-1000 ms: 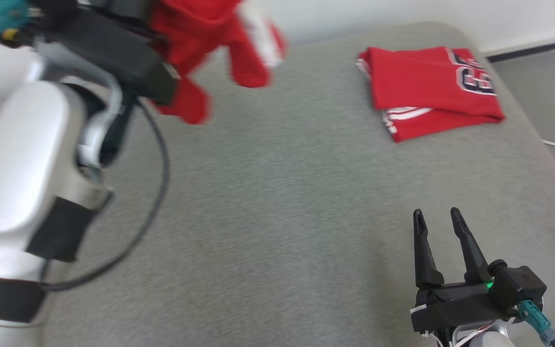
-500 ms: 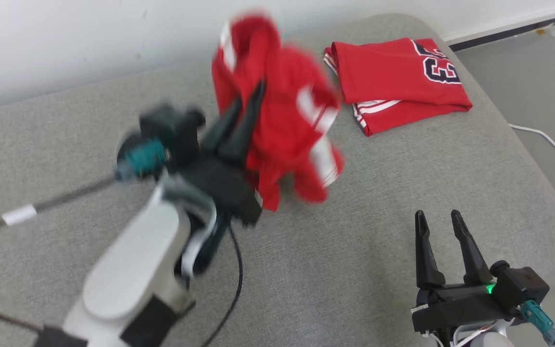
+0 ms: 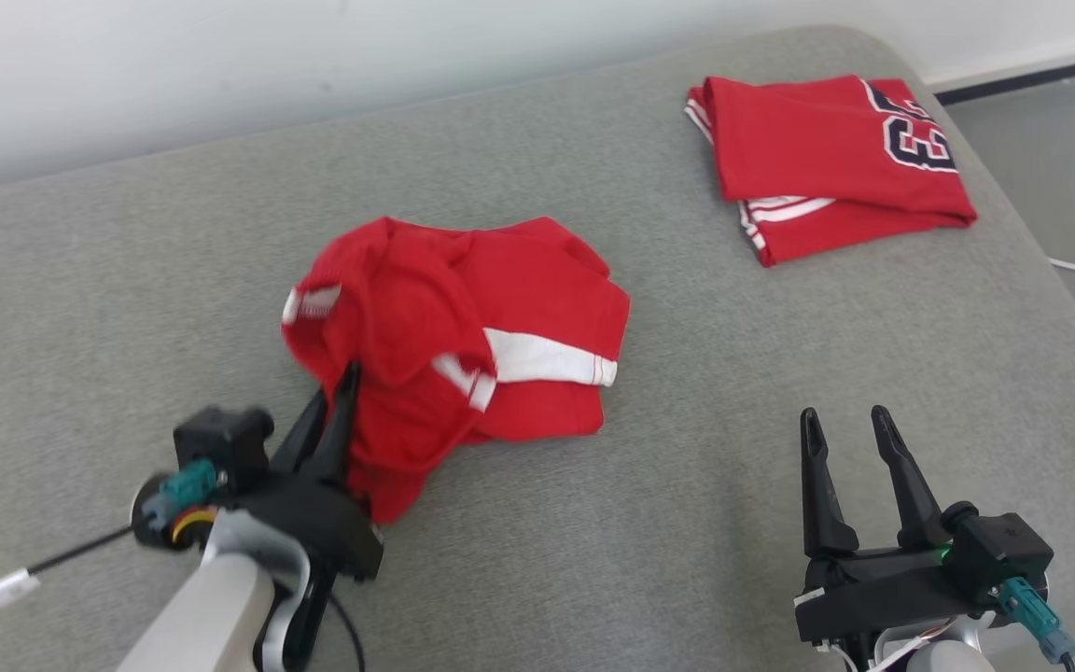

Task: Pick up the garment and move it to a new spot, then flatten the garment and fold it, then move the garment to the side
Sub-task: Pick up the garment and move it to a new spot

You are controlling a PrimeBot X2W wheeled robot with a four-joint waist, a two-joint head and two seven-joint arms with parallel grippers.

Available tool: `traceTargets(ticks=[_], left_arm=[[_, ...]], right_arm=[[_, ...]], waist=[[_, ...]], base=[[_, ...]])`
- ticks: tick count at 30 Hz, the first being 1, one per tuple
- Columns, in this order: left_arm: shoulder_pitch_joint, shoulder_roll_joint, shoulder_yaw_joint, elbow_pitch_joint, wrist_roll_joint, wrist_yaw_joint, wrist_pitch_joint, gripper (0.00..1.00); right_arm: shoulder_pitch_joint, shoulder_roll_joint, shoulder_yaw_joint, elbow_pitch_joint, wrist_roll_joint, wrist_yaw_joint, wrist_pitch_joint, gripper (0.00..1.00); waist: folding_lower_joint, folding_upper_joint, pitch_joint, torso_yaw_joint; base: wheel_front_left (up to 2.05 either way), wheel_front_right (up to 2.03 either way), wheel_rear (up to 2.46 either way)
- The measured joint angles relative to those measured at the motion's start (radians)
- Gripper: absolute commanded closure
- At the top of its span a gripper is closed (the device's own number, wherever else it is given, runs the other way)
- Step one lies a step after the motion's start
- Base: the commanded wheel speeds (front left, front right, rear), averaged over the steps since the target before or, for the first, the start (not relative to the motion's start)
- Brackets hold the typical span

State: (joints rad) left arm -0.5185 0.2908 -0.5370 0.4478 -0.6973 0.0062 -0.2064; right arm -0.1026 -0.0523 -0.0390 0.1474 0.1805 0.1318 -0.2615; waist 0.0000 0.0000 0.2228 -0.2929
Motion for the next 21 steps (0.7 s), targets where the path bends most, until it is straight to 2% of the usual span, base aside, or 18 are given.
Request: traceTargets(ticks=[1,2,3,4,11,14,21], left_arm=[[0.01,0.002,0.0,0.014,0.0,-0.003,-0.005,1.0],[0.019,0.003,-0.002,0.025,0.001,-0.003,-0.014,0.61],[0.025,0.004,-0.006,0.034,0.007,-0.006,-0.02,0.15],[0.028,0.002,-0.007,0.041,0.012,-0.007,-0.027,0.0],[0.029,-0.014,0.027,0.005,0.048,-0.015,-0.053,0.0],[0.048,-0.013,0.08,-0.063,0.088,-0.006,-0.055,0.0],[0.168,0.031,0.205,-0.208,0.206,0.004,-0.056,0.0]], right_arm=[[0.0,0.0,0.002,0.002,-0.003,0.0,0.0,0.0],[0.0,0.0,0.003,0.003,-0.007,0.0,0.0,0.0],[0.0,0.0,0.004,0.003,-0.01,0.0,0.0,0.0],[0.0,0.0,0.005,0.003,-0.014,0.0,0.0,0.0],[0.004,0.0,-0.003,0.001,-0.027,0.0,0.0,0.0],[0.017,0.0,-0.006,0.0,-0.033,0.0,0.0,0.0],[0.048,-0.003,-0.016,-0.002,-0.04,0.0,0.0,0.0]], waist=[[0.0,0.0,-0.002,0.006],[0.0,0.0,-0.005,0.012],[0.0,0.0,-0.008,0.018],[0.0001,0.0,-0.012,0.024],[0.0,0.0,-0.042,0.06],[0.0,-0.0001,-0.061,0.079],[-0.0001,-0.0001,-0.115,0.14]], base=[[0.0,0.0,0.0],[0.0,0.0,0.0],[0.0,0.0,0.0],[0.0,0.0,0.0],[0.0,0.0,0.0],[0.0,0.0,0.0],[0.0,0.0,0.0]])
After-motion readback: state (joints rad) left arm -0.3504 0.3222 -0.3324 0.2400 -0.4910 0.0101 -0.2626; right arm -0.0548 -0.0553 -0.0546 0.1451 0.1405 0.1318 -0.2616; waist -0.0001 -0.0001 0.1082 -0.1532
